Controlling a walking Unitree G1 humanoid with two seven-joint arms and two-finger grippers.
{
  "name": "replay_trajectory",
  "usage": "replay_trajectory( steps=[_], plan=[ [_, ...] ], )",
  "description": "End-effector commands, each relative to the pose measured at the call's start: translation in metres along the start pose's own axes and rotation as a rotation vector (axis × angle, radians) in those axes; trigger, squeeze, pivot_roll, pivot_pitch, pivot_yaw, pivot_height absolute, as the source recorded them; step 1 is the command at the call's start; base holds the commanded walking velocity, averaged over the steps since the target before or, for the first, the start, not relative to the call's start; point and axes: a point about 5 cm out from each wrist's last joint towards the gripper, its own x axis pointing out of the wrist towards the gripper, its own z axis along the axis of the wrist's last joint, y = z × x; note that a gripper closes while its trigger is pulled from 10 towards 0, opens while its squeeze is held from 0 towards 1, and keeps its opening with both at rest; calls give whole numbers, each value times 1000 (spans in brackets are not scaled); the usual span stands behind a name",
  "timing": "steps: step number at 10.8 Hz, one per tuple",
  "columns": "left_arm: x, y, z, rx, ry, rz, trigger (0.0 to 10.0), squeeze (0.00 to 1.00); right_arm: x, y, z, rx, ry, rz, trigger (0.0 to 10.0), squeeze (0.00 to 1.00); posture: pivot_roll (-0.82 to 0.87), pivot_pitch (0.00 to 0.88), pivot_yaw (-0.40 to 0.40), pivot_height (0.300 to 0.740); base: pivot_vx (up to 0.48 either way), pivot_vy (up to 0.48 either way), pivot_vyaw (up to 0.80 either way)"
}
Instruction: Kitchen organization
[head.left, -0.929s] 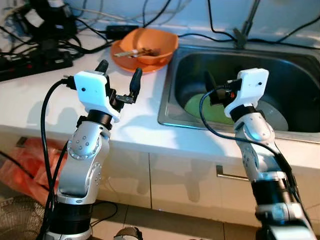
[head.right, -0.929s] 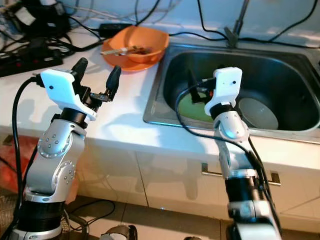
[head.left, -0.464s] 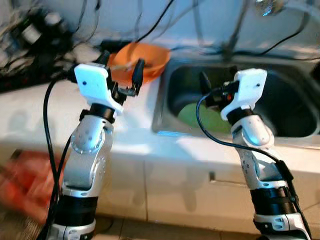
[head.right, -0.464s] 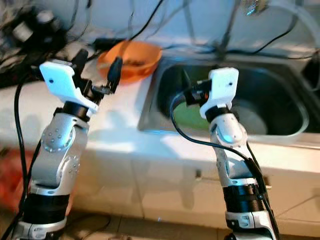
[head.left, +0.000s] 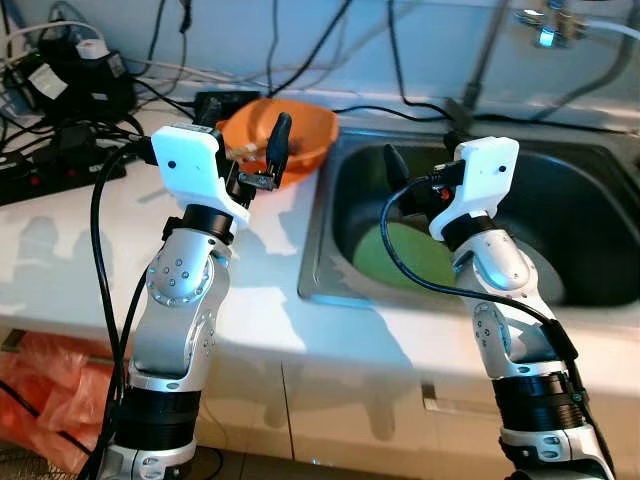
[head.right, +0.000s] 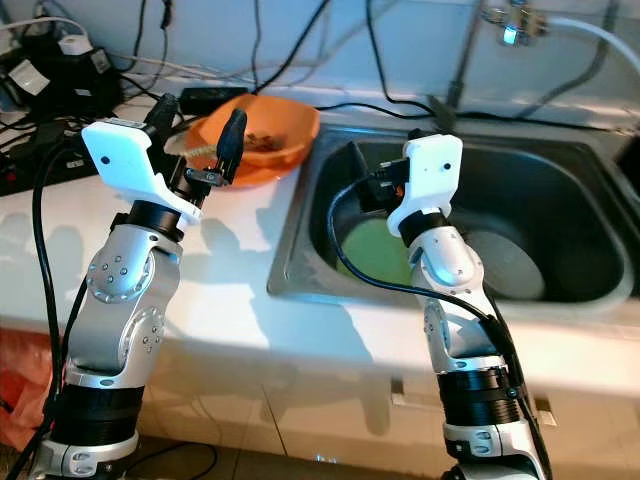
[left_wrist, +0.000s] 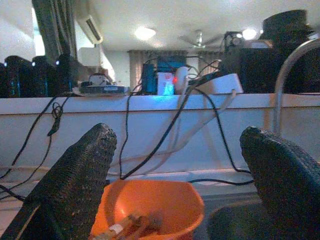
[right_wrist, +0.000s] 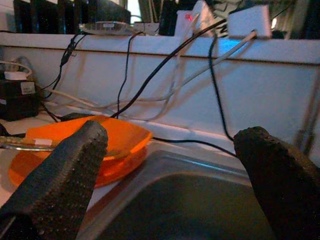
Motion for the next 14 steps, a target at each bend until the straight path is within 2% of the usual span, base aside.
replay_trajectory(
  steps=[1,7,10,14],
  plan=[
    [2,4,1,10,1,22,10000,0,2,3,7,-1,-14,14,10000,0,106,0,20,740,435,0,0],
    [-2,7,-3,8,24,52,10000,0,0,4,0,12,18,21,10000,0,111,4,14,740,409,0,0],
    [-3,4,-4,-2,34,43,10000,0,0,5,-3,16,32,24,10000,0,111,7,13,740,0,0,0],
    [-5,8,-9,10,63,82,10000,0,0,4,-6,10,53,29,10000,0,112,6,10,740,0,0,0]
  ],
)
